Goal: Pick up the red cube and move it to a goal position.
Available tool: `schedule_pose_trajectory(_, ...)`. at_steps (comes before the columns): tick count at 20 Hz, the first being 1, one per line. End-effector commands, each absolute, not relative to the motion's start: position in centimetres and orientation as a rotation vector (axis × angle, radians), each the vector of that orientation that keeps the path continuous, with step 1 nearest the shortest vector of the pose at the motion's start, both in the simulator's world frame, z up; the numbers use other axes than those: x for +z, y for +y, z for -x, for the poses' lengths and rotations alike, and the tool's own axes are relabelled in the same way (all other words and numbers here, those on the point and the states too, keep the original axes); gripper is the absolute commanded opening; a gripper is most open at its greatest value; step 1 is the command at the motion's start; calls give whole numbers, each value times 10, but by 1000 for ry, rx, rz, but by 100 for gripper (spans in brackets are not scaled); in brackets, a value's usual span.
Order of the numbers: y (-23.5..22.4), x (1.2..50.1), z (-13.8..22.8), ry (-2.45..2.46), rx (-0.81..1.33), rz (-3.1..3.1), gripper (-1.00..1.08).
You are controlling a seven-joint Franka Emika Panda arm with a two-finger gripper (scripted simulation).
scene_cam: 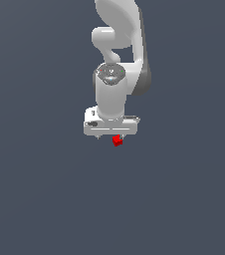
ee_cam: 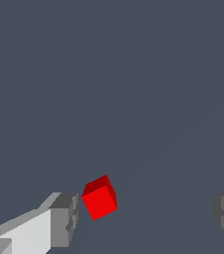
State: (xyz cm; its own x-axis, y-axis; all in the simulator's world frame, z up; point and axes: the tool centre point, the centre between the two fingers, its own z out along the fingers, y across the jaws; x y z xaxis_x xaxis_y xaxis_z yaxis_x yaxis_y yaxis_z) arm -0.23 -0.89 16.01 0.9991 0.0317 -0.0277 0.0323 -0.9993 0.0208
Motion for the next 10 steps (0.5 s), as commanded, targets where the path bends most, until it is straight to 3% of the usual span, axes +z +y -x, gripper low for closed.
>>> schedule_pose_trajectory(1, -9, 160, 2, 50, -43, -3120, 100)
schedule_pose_trajectory(10, -3, 143, 11, 136, -37, -3120, 100)
